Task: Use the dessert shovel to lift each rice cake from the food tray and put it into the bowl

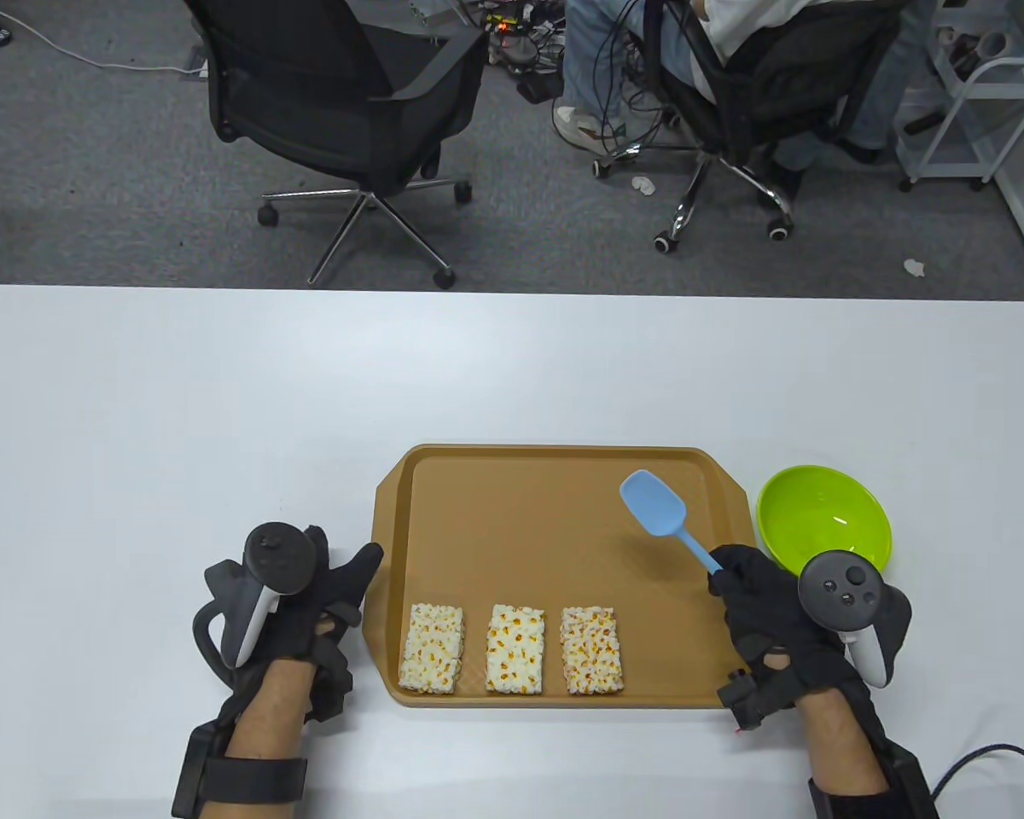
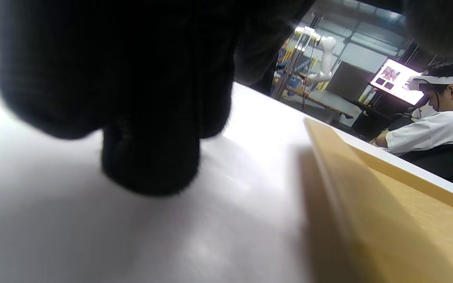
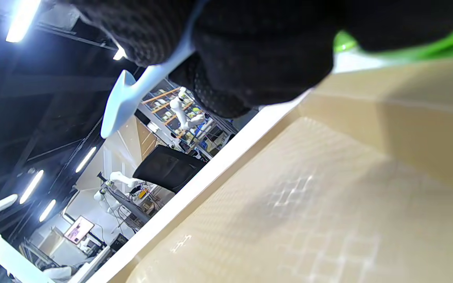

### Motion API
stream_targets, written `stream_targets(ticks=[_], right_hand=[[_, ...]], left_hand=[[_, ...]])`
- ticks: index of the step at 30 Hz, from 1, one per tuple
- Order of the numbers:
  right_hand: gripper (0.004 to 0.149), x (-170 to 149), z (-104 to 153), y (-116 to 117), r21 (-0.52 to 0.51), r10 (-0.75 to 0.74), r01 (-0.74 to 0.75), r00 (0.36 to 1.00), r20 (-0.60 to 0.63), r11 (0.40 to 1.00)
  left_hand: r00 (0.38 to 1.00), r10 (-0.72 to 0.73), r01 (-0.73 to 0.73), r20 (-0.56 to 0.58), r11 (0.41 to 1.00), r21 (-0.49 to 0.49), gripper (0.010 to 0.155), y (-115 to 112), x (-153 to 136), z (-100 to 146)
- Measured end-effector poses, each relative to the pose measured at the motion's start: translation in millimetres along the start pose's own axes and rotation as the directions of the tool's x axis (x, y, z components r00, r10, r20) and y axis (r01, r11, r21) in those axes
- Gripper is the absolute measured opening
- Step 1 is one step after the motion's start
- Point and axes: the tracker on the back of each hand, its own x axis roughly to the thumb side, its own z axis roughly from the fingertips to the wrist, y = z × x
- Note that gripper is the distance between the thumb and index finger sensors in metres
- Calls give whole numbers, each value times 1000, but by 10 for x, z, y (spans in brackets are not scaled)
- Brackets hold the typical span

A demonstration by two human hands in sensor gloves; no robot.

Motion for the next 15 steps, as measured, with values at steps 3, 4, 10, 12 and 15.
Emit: stream_targets(ticks=[3, 4, 10, 12, 15], right_hand=[[46, -19, -17, -34, -13, 68, -68, 997, 28, 998], [46, -27, -19, -41, 2, 78, -78, 996, 32, 997], [44, -83, -36, -60, 101, 147, -147, 989, 10, 984], [43, -97, -46, -63, 111, 177, -177, 984, 6, 978], [43, -114, -58, -38, 141, 185, -183, 983, -3, 973]], left_hand=[[1000, -15, 15, 3, 996, -84, 87, -123, 48, -21], [1000, -3, 4, 6, 993, -120, 86, -177, 70, -29], [989, -136, 142, 55, 982, -124, 74, -367, 287, 7], [985, -163, 168, 53, 979, -114, 73, -376, 324, 18], [994, -103, 109, 47, 983, -147, 72, -375, 289, 2]])
